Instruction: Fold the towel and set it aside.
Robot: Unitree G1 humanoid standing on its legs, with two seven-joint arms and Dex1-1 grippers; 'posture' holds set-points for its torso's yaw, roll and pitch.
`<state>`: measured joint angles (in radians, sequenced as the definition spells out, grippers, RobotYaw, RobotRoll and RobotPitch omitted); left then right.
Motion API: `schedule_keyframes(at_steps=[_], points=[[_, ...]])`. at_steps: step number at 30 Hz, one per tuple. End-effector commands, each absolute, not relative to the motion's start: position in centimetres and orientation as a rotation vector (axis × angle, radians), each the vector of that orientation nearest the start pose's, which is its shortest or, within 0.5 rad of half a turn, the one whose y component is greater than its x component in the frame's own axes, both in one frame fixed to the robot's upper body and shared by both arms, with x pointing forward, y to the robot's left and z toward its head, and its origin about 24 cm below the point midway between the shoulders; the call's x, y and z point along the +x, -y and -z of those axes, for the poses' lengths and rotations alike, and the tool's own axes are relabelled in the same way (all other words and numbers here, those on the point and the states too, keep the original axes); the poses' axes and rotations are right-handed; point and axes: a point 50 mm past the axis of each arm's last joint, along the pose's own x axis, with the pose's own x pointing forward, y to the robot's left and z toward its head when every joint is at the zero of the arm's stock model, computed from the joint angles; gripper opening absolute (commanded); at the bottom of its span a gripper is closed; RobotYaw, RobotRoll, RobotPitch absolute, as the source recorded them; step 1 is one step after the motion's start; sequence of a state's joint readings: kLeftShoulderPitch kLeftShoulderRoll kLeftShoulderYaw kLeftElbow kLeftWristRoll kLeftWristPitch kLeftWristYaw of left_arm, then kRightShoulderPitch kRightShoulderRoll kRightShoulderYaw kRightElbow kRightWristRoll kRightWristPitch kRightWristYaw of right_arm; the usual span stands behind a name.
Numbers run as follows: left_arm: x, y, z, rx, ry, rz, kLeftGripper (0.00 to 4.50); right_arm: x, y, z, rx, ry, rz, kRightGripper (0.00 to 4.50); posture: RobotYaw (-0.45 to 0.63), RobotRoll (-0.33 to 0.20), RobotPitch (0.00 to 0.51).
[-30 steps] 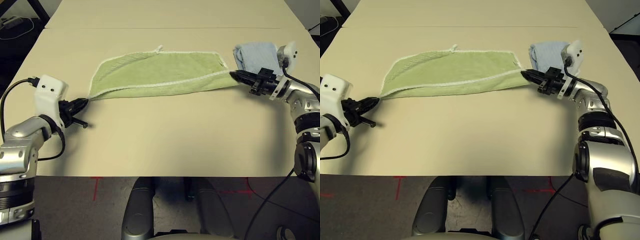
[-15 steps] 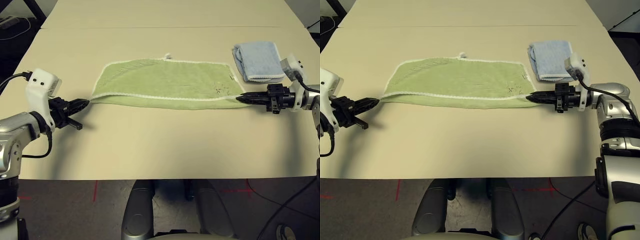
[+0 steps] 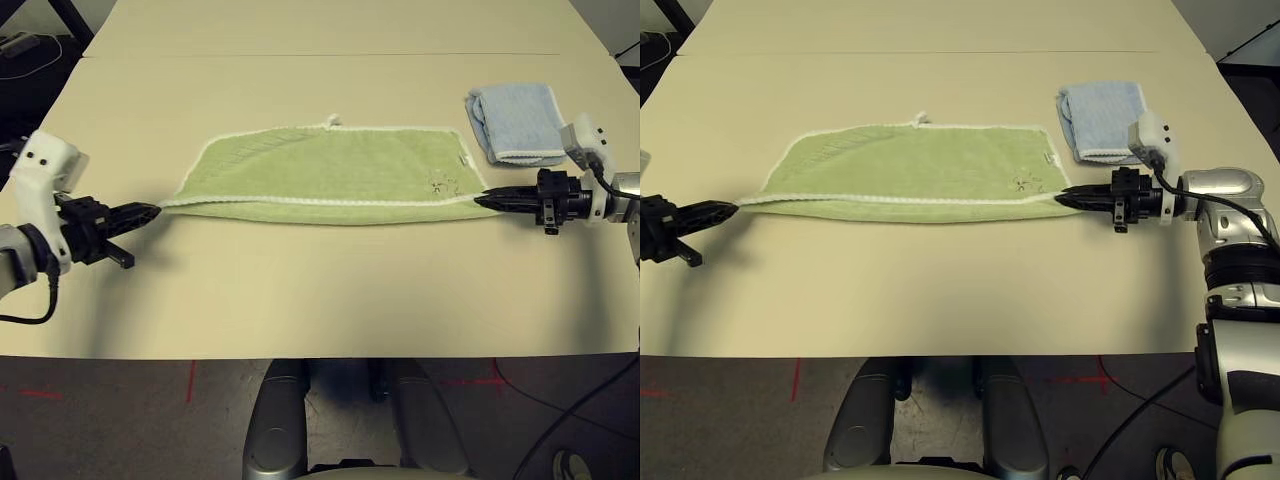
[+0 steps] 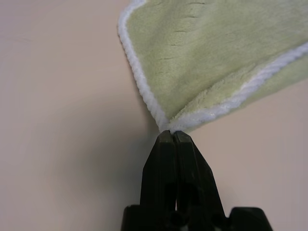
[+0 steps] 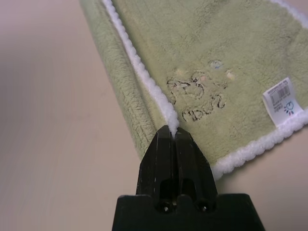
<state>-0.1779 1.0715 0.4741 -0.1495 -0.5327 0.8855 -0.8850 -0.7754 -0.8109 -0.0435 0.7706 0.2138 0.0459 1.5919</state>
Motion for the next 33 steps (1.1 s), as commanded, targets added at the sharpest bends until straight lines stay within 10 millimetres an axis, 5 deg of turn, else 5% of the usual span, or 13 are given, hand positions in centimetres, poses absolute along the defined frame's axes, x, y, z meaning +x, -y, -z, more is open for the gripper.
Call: schedule_keyframes(at_steps=[1,10,20,33], points=[[22.7,-33.0,-22.0,0.231,-0.416,0.434,0.06,31.2,29.8,-17.4,-0.332,-0.333,-1.184,0.0,0.16,0.0,0.282],[21.7,-32.6,-22.1,0.171,-0.502,0.512,0.06,31.5,29.2,-17.9,-0.36,-0.324,-1.198,0.0,0.15,0.0,0.28],[24.8,-31.6,-24.8,0.043,-0.306,0.457,0.06,33.8,28.2,-19.7,-0.254,-0.099,-1.046,0.0,0.16,0.0,0.274],[28.7,-32.0,-24.2,0.077,-0.248,0.275,0.06,36.5,28.2,-19.0,-0.269,-0.049,-0.718,0.0,0.14,0.0,0.27]])
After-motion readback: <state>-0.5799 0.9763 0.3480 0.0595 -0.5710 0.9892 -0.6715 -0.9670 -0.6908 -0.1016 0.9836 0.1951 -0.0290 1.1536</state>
